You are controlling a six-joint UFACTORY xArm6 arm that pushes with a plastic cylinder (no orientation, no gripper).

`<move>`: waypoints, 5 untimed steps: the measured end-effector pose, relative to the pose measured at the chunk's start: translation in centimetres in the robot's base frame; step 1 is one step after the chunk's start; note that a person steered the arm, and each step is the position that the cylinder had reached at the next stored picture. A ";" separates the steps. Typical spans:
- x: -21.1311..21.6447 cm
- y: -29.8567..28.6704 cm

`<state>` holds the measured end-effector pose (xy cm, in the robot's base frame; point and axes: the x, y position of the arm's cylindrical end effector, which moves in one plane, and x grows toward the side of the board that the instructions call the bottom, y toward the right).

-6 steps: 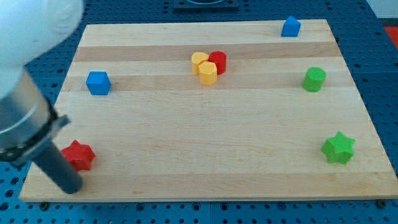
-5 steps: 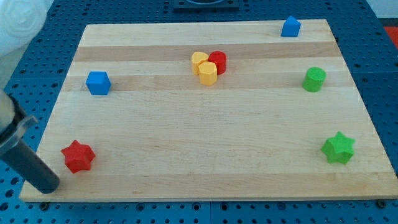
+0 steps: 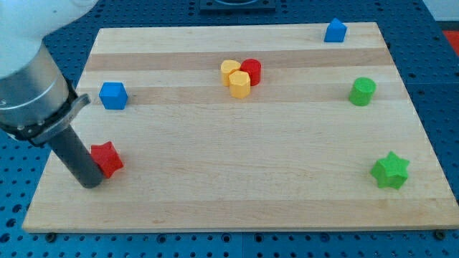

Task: Slide the red star towards the blue cube

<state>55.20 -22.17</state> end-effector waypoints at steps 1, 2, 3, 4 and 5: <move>-1.6 0.0; -3.4 0.4; -4.9 2.1; -6.8 5.1; -9.7 8.9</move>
